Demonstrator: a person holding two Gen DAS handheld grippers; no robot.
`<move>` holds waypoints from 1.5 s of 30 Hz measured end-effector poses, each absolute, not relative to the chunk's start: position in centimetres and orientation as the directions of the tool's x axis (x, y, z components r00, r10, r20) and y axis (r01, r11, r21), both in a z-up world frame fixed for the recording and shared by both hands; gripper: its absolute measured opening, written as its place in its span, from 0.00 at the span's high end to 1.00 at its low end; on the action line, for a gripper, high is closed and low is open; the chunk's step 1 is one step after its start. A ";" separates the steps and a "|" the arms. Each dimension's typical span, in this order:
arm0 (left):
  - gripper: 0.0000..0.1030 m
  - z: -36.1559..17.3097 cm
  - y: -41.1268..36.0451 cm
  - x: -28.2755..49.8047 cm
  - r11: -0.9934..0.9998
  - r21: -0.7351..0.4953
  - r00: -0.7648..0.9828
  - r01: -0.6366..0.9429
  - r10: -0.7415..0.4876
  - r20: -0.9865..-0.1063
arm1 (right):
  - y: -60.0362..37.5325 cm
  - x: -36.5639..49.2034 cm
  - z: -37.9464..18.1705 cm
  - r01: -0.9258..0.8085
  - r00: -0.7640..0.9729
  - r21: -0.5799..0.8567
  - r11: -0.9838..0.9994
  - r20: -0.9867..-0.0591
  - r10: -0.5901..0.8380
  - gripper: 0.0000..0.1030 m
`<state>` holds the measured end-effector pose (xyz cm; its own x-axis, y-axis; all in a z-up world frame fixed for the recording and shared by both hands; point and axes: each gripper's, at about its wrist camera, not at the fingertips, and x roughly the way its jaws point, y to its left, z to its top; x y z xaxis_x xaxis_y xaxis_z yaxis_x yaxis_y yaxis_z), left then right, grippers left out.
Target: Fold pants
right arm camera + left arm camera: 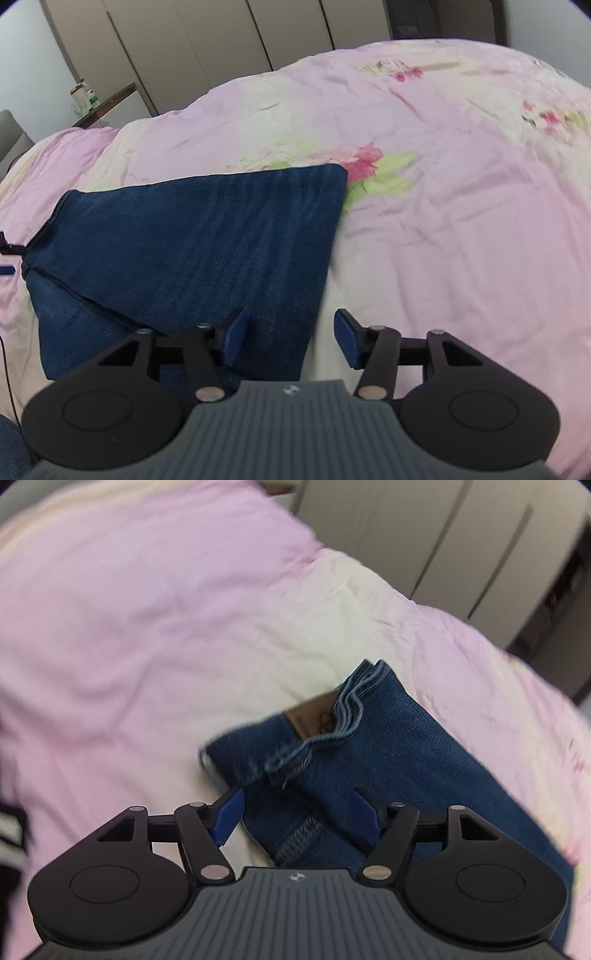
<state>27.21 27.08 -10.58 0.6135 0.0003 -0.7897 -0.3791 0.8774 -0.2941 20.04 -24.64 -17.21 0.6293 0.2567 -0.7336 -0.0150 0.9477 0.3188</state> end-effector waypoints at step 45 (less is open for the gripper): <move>0.73 -16.5 12.0 16.7 0.628 -0.616 0.483 -0.476 -0.399 -0.780 | -50.8 15.4 -9.7 0.419 0.641 0.667 0.616 -0.698 0.320 0.96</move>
<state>16.73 12.03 -16.48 0.4826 -0.3990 -0.7797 -0.4756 0.6281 -0.6158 15.44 -50.84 -9.71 0.6407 0.3197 -0.6981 0.4193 0.6160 0.6669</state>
